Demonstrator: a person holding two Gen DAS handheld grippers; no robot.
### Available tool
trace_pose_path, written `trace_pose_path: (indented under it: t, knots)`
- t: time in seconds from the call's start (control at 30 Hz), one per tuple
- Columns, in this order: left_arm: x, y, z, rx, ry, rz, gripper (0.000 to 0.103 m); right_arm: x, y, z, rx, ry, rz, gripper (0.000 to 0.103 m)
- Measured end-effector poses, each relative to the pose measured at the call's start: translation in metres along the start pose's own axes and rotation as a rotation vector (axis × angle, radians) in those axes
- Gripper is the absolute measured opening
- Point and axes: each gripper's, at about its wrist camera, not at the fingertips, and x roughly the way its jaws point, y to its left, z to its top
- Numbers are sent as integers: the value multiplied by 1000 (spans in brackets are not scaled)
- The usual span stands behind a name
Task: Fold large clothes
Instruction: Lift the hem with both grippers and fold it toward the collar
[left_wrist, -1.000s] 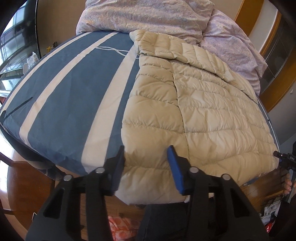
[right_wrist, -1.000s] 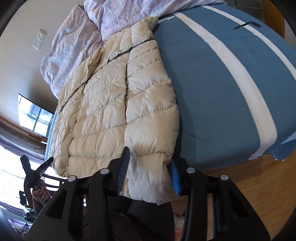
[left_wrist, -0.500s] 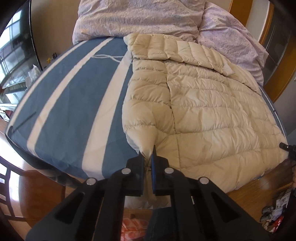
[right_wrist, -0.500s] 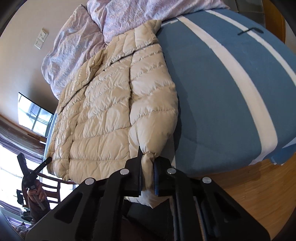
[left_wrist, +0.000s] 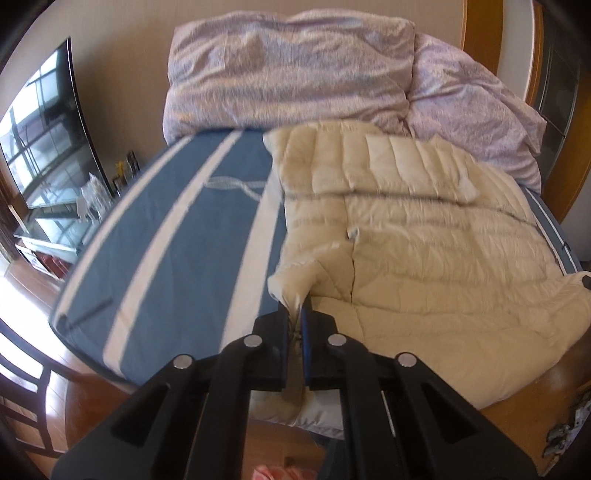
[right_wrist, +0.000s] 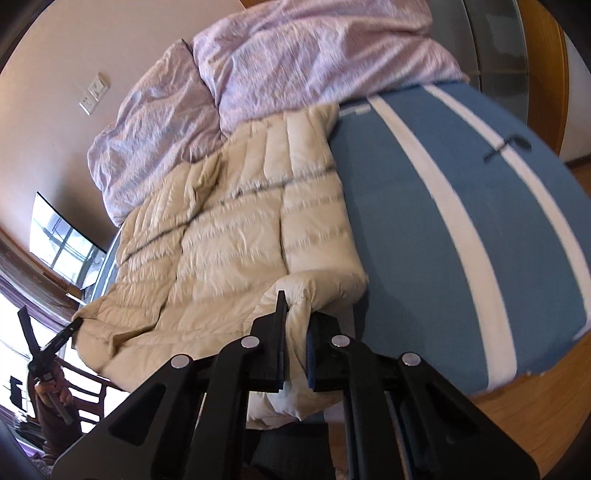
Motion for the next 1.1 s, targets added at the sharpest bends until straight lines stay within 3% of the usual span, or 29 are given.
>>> trace_pose_path:
  t: [0.37, 0.63, 0.97, 1.1]
  knots:
    - [24, -7, 79, -2, -64, 58, 6, 32, 35, 71, -78, -83, -92, 8]
    - [71, -8, 137, -32, -63, 91, 6, 76, 43, 121, -93, -108, -142, 8]
    - [139, -10, 206, -90, -68, 108, 6, 132, 50, 186, -54, -227, -194, 8]
    - [173, -9, 225, -129, -50, 107, 6, 163, 48, 206, -19, -229, -211, 9]
